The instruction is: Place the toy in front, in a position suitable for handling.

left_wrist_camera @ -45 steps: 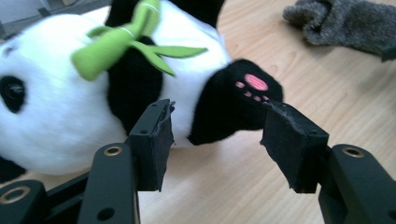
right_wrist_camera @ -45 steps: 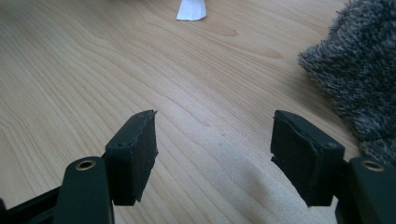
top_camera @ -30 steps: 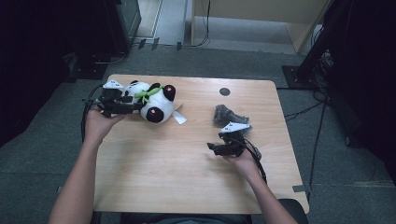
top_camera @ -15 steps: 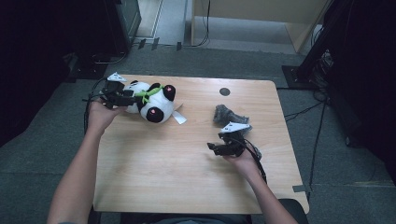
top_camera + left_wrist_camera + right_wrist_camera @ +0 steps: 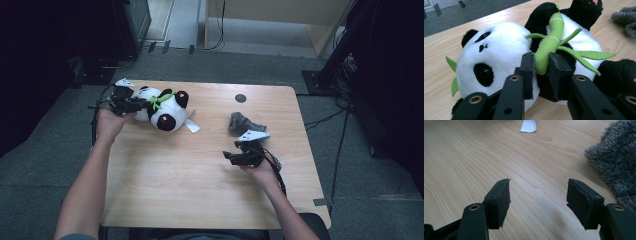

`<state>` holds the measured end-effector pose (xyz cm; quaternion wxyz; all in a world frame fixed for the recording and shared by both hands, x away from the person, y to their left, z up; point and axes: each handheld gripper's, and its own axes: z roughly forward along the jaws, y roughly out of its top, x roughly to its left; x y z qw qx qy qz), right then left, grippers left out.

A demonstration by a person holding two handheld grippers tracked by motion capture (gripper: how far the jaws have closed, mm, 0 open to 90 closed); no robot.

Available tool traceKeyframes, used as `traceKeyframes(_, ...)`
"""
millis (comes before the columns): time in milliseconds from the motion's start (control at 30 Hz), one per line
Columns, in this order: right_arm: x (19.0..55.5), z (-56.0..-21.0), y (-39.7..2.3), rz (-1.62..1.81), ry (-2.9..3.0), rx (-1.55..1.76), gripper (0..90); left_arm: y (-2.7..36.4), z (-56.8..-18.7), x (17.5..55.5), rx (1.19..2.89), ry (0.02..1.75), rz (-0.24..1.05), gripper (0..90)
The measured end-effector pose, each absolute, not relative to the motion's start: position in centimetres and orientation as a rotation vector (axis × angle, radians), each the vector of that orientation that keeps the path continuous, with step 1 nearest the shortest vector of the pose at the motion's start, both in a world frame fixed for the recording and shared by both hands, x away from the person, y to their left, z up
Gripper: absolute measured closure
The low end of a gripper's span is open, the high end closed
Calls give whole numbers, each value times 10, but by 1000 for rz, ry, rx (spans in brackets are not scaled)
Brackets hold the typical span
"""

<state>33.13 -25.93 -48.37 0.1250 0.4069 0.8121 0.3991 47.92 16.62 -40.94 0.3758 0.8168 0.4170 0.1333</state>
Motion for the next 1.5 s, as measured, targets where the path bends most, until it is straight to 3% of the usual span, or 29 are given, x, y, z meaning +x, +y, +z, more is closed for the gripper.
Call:
traceKeyframes(433,332,-482,-263,1167,2350,1198,364,163,-394,472,2006,1061,289,847)
traceKeyframes(1000,333,-470,-277,1197,2253,1179,381,134,-359,434,1954,963,265,859)
traceKeyframes(1500,338,-460,-304,1200,2116,1217,405,100,-360,392,1946,935,216,859)
